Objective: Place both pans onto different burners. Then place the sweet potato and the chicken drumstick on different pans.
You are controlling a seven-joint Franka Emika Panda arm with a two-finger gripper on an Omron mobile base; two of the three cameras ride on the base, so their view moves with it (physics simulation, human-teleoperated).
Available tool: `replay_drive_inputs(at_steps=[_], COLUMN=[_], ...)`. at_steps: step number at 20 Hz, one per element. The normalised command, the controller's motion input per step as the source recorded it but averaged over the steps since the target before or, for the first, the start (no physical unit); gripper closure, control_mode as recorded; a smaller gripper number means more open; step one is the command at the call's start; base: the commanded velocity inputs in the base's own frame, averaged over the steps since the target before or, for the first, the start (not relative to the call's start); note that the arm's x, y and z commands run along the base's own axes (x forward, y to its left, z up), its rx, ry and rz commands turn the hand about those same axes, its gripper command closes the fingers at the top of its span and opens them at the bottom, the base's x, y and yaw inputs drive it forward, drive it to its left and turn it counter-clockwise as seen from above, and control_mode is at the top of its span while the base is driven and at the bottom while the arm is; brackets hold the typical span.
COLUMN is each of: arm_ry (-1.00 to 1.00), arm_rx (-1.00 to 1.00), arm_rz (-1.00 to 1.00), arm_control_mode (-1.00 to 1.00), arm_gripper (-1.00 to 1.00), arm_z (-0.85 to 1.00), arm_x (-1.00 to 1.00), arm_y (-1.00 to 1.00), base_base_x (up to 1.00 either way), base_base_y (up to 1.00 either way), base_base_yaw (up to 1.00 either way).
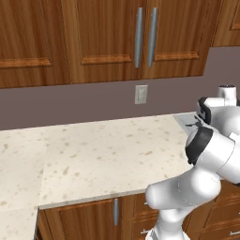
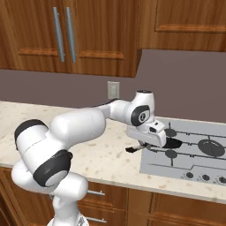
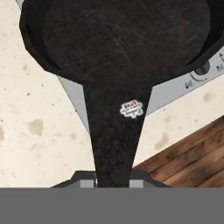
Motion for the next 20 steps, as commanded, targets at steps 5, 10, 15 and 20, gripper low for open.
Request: replay_drive_inputs(at_steps=[5,10,15,20], arm_ry=[0.00,-0.05,-0.08,-0.06], arm_rx=[0.00,0.00,0.00,0.00], arm_rz=[0.00,0.00,0.00,0.00], arm_control_mode=[-1.00,-1.00,-1.00,-1.00], arm_gripper=[1.00,1.00,1.00,1.00], arm_z=[-0.11,-0.19,-0.28,-0.29], arm_x=[0.02,0.05,0.09,0.11], arm_y=[-0.03,0.00,0.00,-0.05], base_base_x=[0.00,0.00,0.00,0.00], base_base_y=[0.00,0.00,0.00,0.00], base_base_yaw=[0.00,0.00,0.00,0.00])
